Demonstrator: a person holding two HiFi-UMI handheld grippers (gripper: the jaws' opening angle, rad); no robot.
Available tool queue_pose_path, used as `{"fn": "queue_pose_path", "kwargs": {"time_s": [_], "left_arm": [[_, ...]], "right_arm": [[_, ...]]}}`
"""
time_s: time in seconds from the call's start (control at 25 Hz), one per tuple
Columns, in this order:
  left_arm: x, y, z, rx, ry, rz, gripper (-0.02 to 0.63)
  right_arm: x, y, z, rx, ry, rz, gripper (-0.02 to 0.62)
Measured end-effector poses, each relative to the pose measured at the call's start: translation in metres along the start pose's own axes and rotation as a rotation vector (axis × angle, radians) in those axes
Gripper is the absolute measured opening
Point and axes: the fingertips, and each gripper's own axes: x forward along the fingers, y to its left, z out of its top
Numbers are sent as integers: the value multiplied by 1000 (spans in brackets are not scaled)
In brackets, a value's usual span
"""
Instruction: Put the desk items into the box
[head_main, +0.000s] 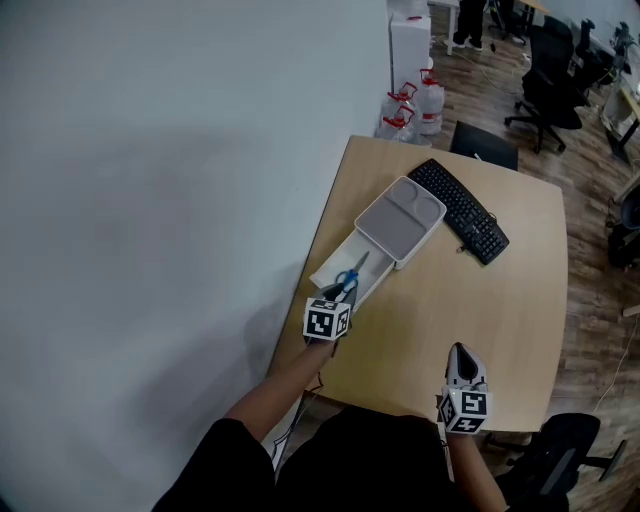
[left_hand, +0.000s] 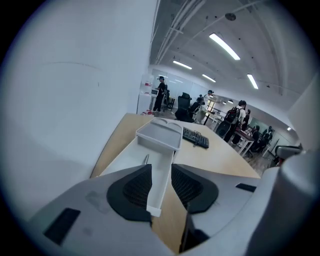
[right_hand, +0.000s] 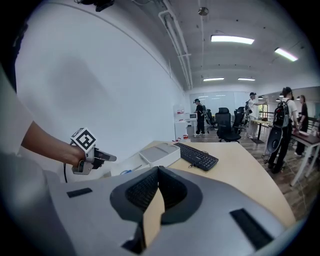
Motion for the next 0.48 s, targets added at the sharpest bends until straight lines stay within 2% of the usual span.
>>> {"fn": "queue_pose_path", "kwargs": {"time_s": [0.24, 0.48], "left_arm": [[-53, -42, 10, -153, -141, -103, 103], [-96, -83, 14, -167, -271, -164, 95]], "right_arm": [[-46, 2, 0, -9, -9, -34, 60], [-66, 1, 0, -6, -19, -50, 60]]}}
